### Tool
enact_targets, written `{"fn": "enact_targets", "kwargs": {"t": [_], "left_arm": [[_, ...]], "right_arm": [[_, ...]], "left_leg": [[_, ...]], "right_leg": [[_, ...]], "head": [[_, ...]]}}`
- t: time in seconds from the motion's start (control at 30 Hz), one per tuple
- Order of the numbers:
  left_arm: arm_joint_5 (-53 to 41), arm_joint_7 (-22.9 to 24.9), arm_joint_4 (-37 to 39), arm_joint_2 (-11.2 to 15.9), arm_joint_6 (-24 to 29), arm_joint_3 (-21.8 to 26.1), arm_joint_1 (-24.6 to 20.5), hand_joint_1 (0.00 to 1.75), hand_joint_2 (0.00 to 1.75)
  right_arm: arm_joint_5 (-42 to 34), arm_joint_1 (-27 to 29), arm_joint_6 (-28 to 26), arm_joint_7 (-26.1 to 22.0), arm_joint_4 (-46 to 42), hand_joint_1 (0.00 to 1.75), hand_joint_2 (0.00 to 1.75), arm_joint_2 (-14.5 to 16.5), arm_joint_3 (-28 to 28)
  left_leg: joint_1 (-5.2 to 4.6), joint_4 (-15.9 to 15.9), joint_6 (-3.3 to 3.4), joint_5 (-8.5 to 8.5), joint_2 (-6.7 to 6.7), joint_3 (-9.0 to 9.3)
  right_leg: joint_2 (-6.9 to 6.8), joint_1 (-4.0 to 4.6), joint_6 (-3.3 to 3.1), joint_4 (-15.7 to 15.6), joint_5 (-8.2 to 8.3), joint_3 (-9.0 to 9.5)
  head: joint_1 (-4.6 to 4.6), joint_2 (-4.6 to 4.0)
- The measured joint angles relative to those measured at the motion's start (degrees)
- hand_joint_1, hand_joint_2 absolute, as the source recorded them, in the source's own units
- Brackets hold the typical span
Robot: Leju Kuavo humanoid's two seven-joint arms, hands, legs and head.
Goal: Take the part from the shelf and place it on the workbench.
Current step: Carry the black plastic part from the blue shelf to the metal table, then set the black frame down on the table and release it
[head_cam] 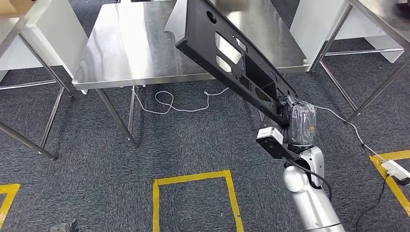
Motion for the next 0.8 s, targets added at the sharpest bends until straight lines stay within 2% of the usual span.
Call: {"fn": "enact_targets", "kwargs": {"t": [0.03, 0.13, 0.2, 0.23, 0.3, 0.33, 0.37, 0.4, 0.47, 0.5, 0.53, 0.57, 0.63, 0.7, 0.73, 0.8], "left_arm": [[0.02, 0.00, 0.03, 0.08, 0.02, 0.01, -0.02, 0.00, 0.00], [0.07, -0.01, 0.10, 0.17, 0.05, 0.00, -0.02, 0.00, 0.00], [0.07, -0.02, 0.10, 0.19, 0.05, -0.01, -0.02, 0.00, 0.00], [0.07, -0.02, 0.10, 0.20, 0.05, -0.01, -0.02, 0.00, 0.00], [0.10, -0.02, 0.11, 0.21, 0.05, -0.01, -0.05, 0.00, 0.00], [0.15, -0.02, 0.13, 0.20, 0.05, -0.01, -0.02, 0.00, 0.00], [0.21, -0.02, 0.15, 0.19, 0.05, 0.00, 0.00, 0.00, 0.00], [0.29, -0.01, 0.17, 0.17, 0.05, 0.00, 0.03, 0.00, 0.00], [0.43, 0.00, 0.19, 0.14, 0.05, 0.00, 0.06, 0.00, 0.00], [0.51, 0.00, 0.19, 0.14, 0.05, 0.01, 0.08, 0.00, 0.00], [0.60, 0.00, 0.19, 0.16, 0.05, 0.01, 0.10, 0.00, 0.00], [0.70, -0.01, 0.19, 0.18, 0.05, 0.01, 0.12, 0.00, 0.00], [0.90, -0.02, 0.16, 0.19, 0.05, 0.01, 0.16, 0.00, 0.00], [0.99, -0.02, 0.11, 0.16, 0.04, -0.01, 0.18, 0.00, 0.00], [1.01, -0.02, 0.09, 0.16, 0.05, -0.01, 0.19, 0.00, 0.00], [1.03, -0.01, 0.10, 0.15, 0.07, -0.02, 0.30, 0.00, 0.00]], "right_arm": [[0.01, -0.13, 0.00, 0.01, 0.03, 1.71, 1.75, 0.04, -0.01], [0.02, -0.34, -0.02, 0.07, 0.07, 1.71, 1.75, 0.09, -0.05], [0.04, -0.50, -0.06, 0.11, 0.08, 1.71, 1.75, 0.11, -0.09], [0.04, -0.53, -0.08, 0.11, 0.10, 1.71, 1.75, 0.10, -0.11], [0.01, -0.53, -0.09, 0.13, 0.25, 1.71, 1.75, 0.09, -0.14], [-0.02, -0.47, -0.09, 0.16, 0.37, 1.71, 1.75, 0.08, -0.15], [-0.03, -0.43, -0.09, 0.19, 0.49, 1.71, 1.75, 0.07, -0.16], [-0.04, -0.42, -0.09, 0.20, 0.59, 1.71, 1.75, 0.06, -0.17], [-0.09, -0.57, -0.06, 0.18, 0.75, 1.71, 1.75, 0.06, -0.17], [-0.15, -0.70, -0.03, 0.15, 0.83, 1.71, 1.75, 0.06, -0.16], [-0.22, -0.81, 0.00, 0.13, 0.92, 1.71, 1.75, 0.06, -0.15], [-0.29, -0.91, 0.03, 0.11, 1.01, 1.71, 1.75, 0.06, -0.14], [-0.36, -1.10, 0.06, 0.08, 1.08, 1.71, 1.75, 0.06, -0.13], [-0.36, -1.54, 0.09, 0.04, 1.12, 1.71, 1.75, 0.06, -0.14], [-0.37, -1.77, 0.12, 0.01, 1.16, 1.71, 1.75, 0.07, -0.13], [-0.40, -2.05, 0.22, -0.11, 1.38, 1.71, 1.75, 0.13, -0.11]], "left_leg": [[-0.22, -1.48, 0.32, 0.36, 0.02, 0.61], [-0.55, -2.33, 1.16, -0.08, 0.01, 1.20], [-0.36, -3.27, 1.80, -0.05, 0.01, 2.15], [-0.26, -3.55, 2.10, -0.15, 0.02, 2.61], [-0.31, -3.63, 2.48, -0.65, -0.01, 3.19], [-0.32, -3.62, 2.54, -0.97, -0.06, 3.49], [-0.31, -3.60, 2.48, -1.33, -0.15, 3.86], [-0.28, -3.58, 2.35, -1.71, -0.25, 4.33], [-0.34, -3.41, 1.81, -2.65, -0.44, 5.30], [-0.47, -3.22, 1.47, -3.18, -0.52, 5.59], [-0.60, -3.05, 1.13, -3.63, -0.56, 5.77], [-0.68, -2.92, 0.84, -3.99, -0.58, 5.84], [-0.38, -2.86, 0.28, -4.49, -0.53, 6.04], [-0.05, -0.72, -0.36, -5.74, -0.31, 5.31], [0.04, 2.16, -0.66, -7.01, -0.19, 3.93], [0.11, 10.10, -1.06, -9.70, -0.06, -0.69]], "right_leg": [[0.03, 0.10, 0.32, -0.01, -0.28, 0.11], [-0.04, 0.15, 1.26, -0.20, -0.86, 0.23], [-0.23, 0.22, 1.46, 2.18, -1.91, -0.90], [-0.31, 0.15, 1.37, 5.20, -2.87, -2.60], [-0.32, 0.06, 1.26, 12.97, -4.89, -7.46], [-0.33, 0.01, 1.48, 15.61, -5.12, -9.52], [-0.33, -0.06, 1.94, 16.17, -4.41, -10.58], [-0.35, -0.20, 2.56, 14.35, -2.74, -10.42], [-0.49, -0.61, 3.74, 6.54, 1.70, -7.77], [-0.50, -0.70, 3.75, 3.21, 3.29, -6.38], [-0.51, -0.74, 3.41, 1.21, 4.11, -5.47], [-0.49, -0.61, 2.85, 0.49, 4.28, -5.06], [-0.38, -0.54, 1.66, 0.45, 4.02, -4.82], [-0.32, -0.69, 0.71, 0.30, 3.66, -4.30], [-0.31, -0.80, 0.29, 0.25, 3.44, -3.94], [-0.31, -0.63, -0.32, 0.26, 2.92, -3.39]], "head": [[0.01, 0.00], [0.01, 0.00], [0.08, 0.00], [0.12, 0.00], [0.18, 0.00], [0.17, 0.00], [0.20, 0.00], [0.20, 0.00], [0.26, 0.00], [0.28, 0.00], [0.25, 0.00], [0.21, 0.00], [0.08, 0.00], [-0.04, 0.00], [-0.11, 0.00], [-0.20, 0.00]]}}
